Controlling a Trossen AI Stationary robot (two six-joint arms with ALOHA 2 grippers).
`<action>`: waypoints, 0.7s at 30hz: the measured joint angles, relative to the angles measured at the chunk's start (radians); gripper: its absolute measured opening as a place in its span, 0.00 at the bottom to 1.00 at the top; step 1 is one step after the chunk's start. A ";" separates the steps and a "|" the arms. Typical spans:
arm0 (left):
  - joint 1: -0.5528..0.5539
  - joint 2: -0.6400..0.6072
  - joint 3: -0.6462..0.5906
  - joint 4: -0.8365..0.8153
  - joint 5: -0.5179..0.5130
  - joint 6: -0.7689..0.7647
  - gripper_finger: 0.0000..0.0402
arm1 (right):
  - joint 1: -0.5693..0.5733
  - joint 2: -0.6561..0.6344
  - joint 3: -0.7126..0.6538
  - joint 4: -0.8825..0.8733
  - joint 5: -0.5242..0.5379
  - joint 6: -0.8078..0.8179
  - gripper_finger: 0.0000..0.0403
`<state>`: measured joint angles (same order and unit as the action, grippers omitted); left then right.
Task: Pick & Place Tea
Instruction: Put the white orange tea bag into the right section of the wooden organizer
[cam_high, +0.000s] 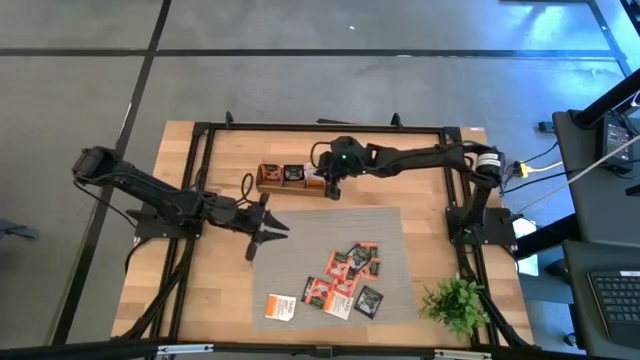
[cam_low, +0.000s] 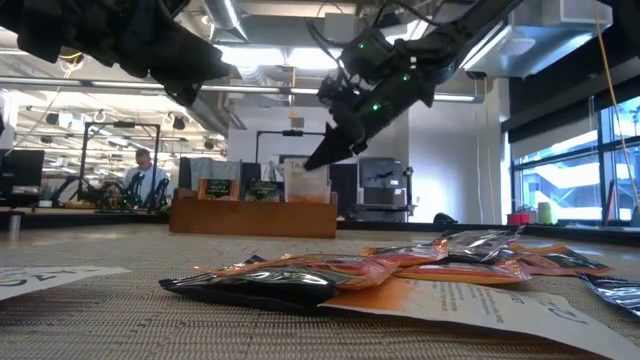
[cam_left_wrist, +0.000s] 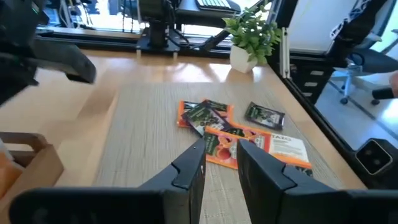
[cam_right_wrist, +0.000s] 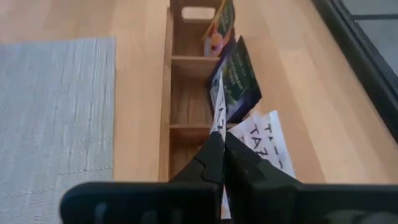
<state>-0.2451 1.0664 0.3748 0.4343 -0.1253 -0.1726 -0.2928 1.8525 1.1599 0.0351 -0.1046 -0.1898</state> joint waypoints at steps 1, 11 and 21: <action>0.000 0.000 0.000 0.001 -0.007 0.000 0.22 | 0.000 0.007 0.000 0.000 0.010 -0.018 0.02; 0.000 0.000 0.000 -0.013 -0.015 0.011 0.22 | 0.000 0.012 -0.005 0.010 0.078 -0.069 0.02; 0.000 0.000 0.001 -0.013 -0.015 0.011 0.22 | 0.000 0.012 -0.005 -0.010 0.078 -0.068 0.02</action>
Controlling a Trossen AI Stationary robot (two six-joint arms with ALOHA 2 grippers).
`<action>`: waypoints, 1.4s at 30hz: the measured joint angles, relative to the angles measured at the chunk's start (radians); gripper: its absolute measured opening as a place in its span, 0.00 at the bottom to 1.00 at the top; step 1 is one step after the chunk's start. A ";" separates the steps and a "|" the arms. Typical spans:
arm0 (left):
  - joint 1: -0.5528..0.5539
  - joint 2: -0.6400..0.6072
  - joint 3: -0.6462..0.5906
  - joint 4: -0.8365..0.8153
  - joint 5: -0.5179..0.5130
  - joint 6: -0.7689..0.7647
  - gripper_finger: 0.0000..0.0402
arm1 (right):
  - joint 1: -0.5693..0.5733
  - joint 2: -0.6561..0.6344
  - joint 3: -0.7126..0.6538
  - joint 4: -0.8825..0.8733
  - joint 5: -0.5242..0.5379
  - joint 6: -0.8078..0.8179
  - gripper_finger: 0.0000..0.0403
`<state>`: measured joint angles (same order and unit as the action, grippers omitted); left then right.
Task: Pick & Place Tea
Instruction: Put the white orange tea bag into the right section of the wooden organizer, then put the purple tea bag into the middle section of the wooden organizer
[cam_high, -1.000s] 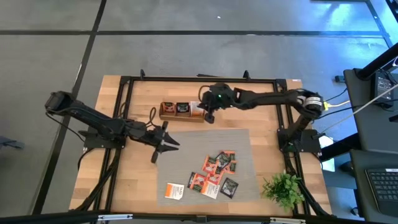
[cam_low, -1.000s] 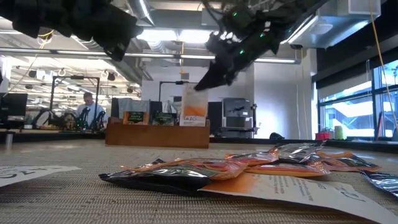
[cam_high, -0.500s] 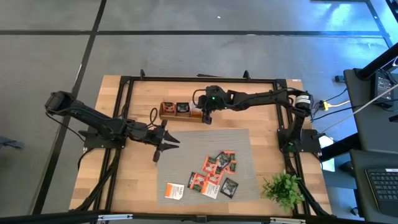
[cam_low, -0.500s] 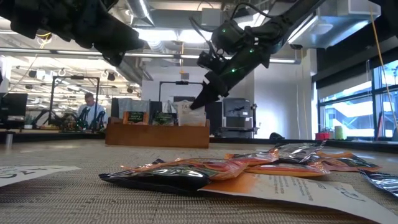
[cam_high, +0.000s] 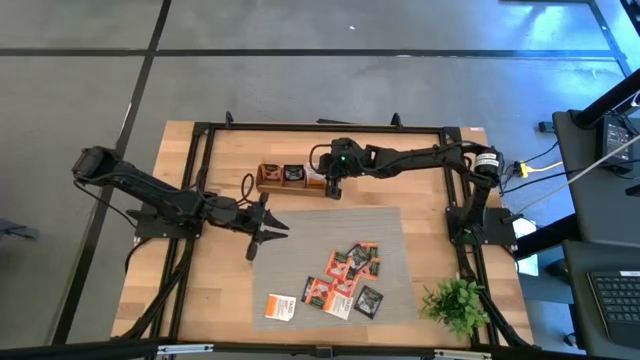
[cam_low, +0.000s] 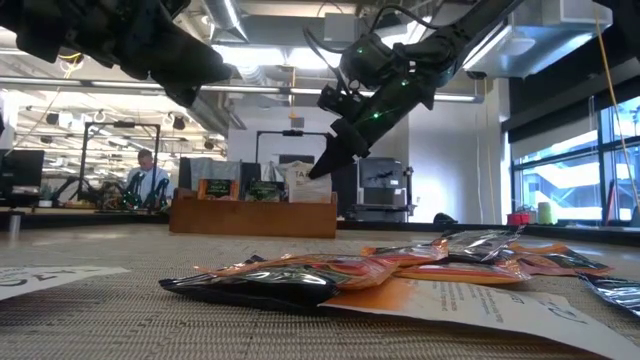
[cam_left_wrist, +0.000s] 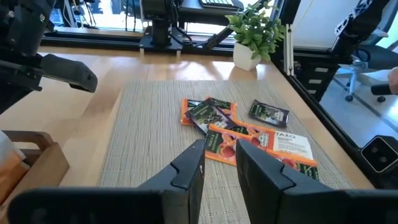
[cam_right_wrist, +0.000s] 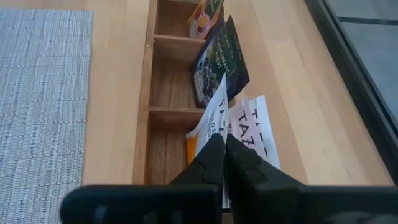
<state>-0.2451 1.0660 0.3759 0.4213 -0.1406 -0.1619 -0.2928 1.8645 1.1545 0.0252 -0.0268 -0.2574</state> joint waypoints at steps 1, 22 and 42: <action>0.000 0.000 0.000 0.000 0.000 0.000 0.22 | 0.000 0.000 0.000 0.000 0.000 0.000 0.03; 0.000 0.000 0.001 -0.006 0.000 0.000 0.22 | 0.008 -0.028 -0.002 0.030 0.260 0.019 0.21; 0.006 0.307 0.086 0.204 -0.016 0.021 0.22 | 0.293 -0.116 -0.002 -0.438 -0.228 0.493 0.21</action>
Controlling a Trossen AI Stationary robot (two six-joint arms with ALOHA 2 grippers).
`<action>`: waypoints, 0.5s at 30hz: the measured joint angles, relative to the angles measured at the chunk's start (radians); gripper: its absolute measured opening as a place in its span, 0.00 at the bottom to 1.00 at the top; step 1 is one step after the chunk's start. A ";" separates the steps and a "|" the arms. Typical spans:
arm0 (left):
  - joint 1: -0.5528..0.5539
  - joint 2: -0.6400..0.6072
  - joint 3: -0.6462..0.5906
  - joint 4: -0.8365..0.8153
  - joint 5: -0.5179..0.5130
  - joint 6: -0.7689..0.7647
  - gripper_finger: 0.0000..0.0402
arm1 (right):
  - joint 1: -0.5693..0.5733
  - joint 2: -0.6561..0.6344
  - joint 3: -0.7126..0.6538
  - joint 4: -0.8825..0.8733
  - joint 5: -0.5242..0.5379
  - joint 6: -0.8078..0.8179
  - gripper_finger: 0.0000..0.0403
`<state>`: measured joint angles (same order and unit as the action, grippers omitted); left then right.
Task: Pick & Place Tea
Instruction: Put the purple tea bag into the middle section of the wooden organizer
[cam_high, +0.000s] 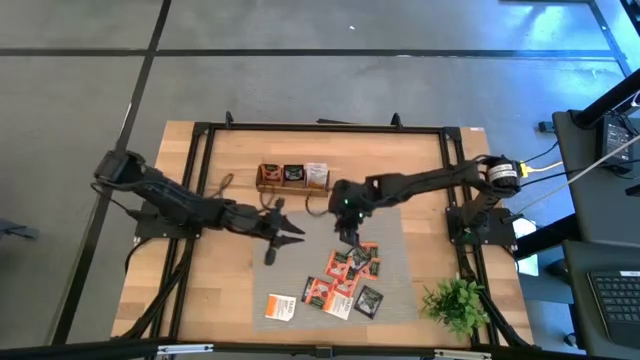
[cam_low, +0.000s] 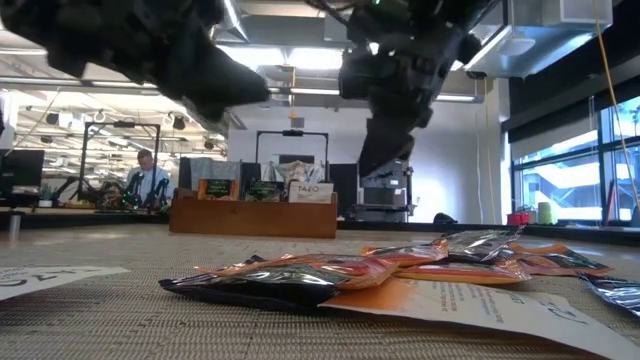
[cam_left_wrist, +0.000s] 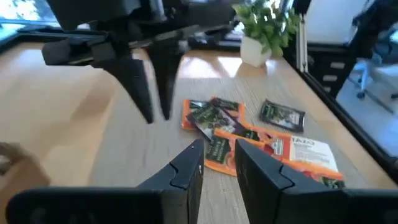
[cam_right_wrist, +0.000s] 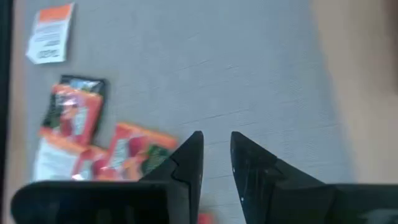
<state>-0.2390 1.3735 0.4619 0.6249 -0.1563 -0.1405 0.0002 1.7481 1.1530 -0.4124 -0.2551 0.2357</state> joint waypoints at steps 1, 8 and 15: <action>0.000 0.036 0.025 0.000 0.011 0.012 0.22 | 0.021 0.000 0.000 -0.005 -0.001 0.016 0.21; 0.000 0.259 0.211 -0.053 0.119 0.066 0.22 | 0.152 -0.006 -0.030 -0.033 0.159 0.193 0.21; 0.000 0.431 0.343 -0.104 0.126 0.076 0.22 | 0.227 -0.059 -0.182 -0.013 0.184 0.421 0.21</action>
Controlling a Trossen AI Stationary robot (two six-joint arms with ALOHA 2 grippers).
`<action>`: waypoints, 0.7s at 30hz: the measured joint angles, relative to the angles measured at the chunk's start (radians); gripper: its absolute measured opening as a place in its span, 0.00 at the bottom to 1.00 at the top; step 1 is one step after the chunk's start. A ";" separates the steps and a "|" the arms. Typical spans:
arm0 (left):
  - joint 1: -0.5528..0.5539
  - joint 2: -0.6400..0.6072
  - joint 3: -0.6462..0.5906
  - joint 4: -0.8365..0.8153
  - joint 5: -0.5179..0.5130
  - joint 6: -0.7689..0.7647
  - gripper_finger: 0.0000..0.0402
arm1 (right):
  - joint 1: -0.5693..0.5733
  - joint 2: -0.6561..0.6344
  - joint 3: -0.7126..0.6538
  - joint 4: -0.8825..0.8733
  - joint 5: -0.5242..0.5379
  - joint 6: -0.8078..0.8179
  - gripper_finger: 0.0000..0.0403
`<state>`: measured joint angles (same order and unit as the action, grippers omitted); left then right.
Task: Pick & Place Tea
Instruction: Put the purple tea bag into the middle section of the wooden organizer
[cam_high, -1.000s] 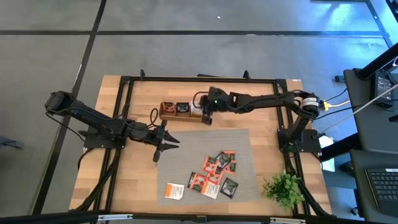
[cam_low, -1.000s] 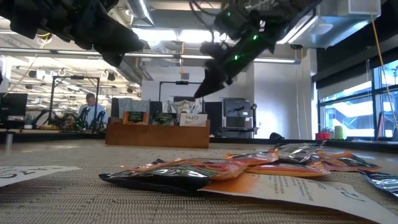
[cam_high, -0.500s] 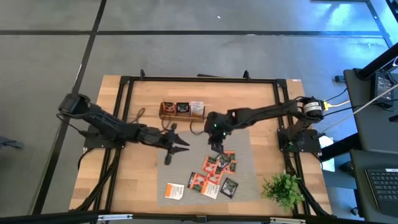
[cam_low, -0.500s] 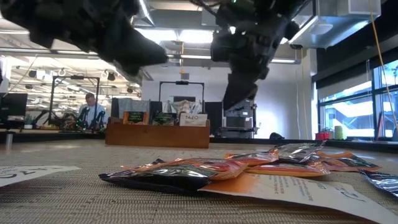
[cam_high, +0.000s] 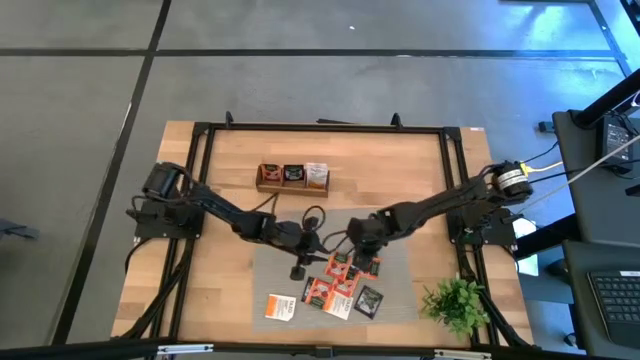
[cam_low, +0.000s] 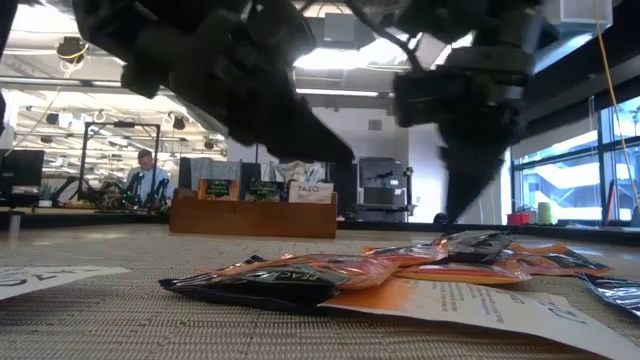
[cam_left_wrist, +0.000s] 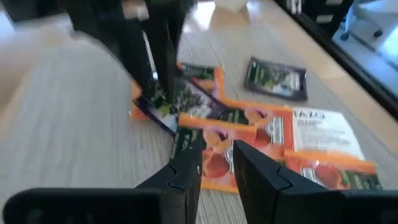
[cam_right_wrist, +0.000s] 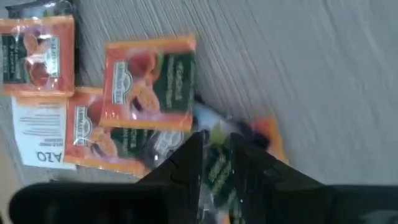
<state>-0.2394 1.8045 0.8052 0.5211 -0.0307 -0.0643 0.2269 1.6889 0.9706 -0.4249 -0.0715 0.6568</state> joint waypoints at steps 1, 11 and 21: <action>0.000 0.022 0.017 0.001 0.005 0.000 0.22 | 0.007 -0.018 -0.020 0.005 0.000 0.036 0.21; 0.013 0.145 0.127 -0.002 0.006 0.044 0.22 | 0.067 -0.149 -0.075 -0.009 0.125 0.171 0.21; 0.037 0.182 0.138 -0.001 0.006 0.017 0.22 | 0.066 -0.144 -0.078 -0.082 0.167 0.233 0.49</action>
<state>-0.2024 1.9868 0.9434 0.5204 -0.0250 -0.0471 0.2924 1.5451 0.8925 -0.5068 0.0959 0.8894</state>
